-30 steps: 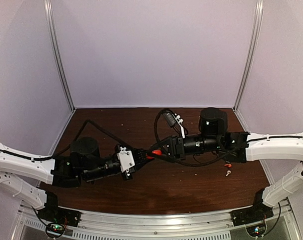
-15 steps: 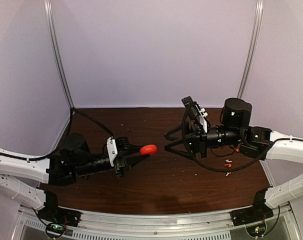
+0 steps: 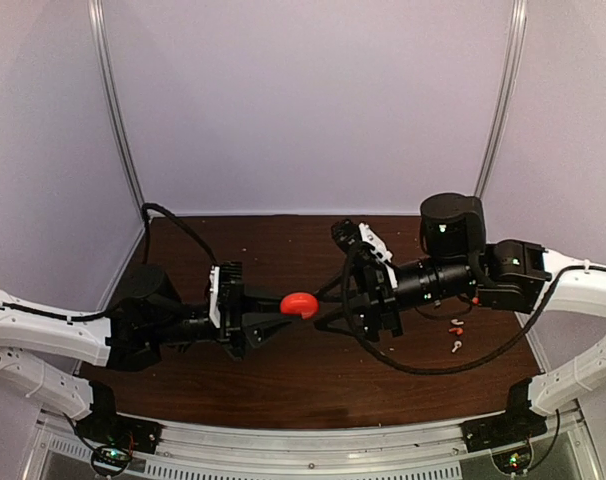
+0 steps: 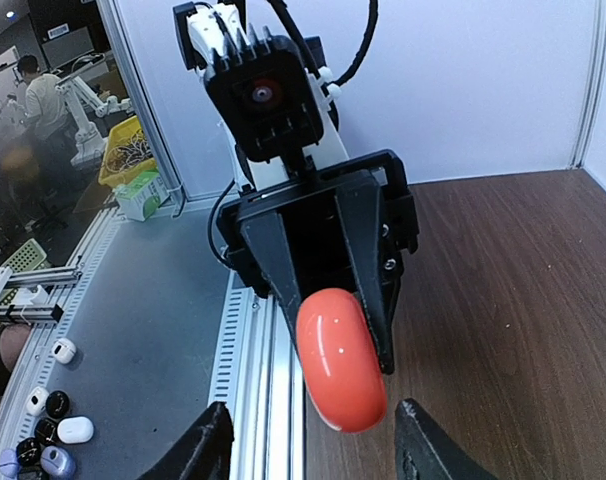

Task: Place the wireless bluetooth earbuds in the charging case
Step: Pass from the left arm to the right

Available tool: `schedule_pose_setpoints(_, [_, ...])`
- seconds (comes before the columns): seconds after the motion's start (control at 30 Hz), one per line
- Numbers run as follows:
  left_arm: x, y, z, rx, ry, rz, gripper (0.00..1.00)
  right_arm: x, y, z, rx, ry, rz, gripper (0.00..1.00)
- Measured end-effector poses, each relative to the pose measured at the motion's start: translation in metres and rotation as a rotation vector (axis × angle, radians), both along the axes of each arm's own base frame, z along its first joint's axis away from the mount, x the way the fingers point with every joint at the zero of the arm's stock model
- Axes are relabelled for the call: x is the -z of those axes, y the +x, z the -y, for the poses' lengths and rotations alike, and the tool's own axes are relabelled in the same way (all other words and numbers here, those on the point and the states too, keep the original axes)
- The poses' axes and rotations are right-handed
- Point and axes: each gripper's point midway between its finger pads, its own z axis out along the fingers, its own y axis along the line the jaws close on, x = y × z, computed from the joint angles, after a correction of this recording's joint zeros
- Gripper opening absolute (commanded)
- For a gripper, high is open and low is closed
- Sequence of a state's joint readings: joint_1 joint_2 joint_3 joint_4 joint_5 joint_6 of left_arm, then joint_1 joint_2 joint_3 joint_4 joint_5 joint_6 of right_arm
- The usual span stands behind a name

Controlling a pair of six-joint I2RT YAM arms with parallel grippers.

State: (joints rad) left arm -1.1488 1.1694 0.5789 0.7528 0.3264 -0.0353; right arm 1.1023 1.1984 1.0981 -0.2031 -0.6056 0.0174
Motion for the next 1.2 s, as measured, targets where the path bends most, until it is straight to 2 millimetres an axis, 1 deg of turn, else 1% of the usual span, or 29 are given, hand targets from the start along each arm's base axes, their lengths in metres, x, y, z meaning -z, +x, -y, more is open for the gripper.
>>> schedule_pose_setpoints(0.13, [0.010, -0.004, 0.004, 0.042, -0.009, -0.041, 0.00, 0.012, 0.003, -0.004, 0.014, -0.047, 0.011, 0.53])
schedule_pose_setpoints(0.23, [0.013, -0.007, 0.007, 0.069, -0.014, -0.058, 0.00, 0.017, 0.008, -0.005, 0.037, -0.076, 0.024, 0.49])
schedule_pose_setpoints(0.47, [0.009, -0.009, 0.007, 0.086, -0.045, -0.061, 0.00, 0.013, 0.010, -0.007, 0.052, -0.088, 0.038, 0.29])
schedule_pose_setpoints(0.53, [0.008, -0.008, 0.007, 0.085, -0.051, -0.059, 0.00, 0.013, 0.010, -0.008, 0.049, -0.088, 0.040, 0.27])
schedule_pose_setpoints(0.7, [0.007, -0.008, 0.006, 0.080, -0.056, -0.057, 0.00, 0.013, 0.010, -0.011, 0.046, -0.095, 0.040, 0.28])
schedule_pose_setpoints(0.83, [0.006, -0.008, 0.006, 0.081, -0.059, -0.058, 0.00, 0.012, 0.010, -0.012, 0.038, -0.096, 0.046, 0.17])
schedule_pose_setpoints(0.9, [0.006, -0.007, 0.006, 0.082, -0.061, -0.067, 0.05, 0.012, 0.009, -0.012, 0.032, -0.099, 0.056, 0.14])
schedule_pose_setpoints(0.97, [0.006, -0.008, 0.006, 0.086, -0.060, -0.077, 0.18, 0.013, 0.009, -0.011, 0.025, -0.104, 0.067, 0.11])
schedule_pose_setpoints(1.0, [0.007, -0.008, 0.006, 0.086, -0.058, -0.078, 0.21, 0.013, 0.008, -0.011, 0.023, -0.106, 0.071, 0.10])
schedule_pose_setpoints(1.1, [0.009, -0.007, 0.007, 0.084, -0.046, -0.078, 0.27, 0.015, 0.008, -0.010, 0.021, -0.113, 0.073, 0.07])
schedule_pose_setpoints(1.2, [0.016, -0.006, 0.010, 0.077, -0.010, -0.067, 0.28, 0.020, 0.008, -0.009, 0.023, -0.133, 0.061, 0.06])
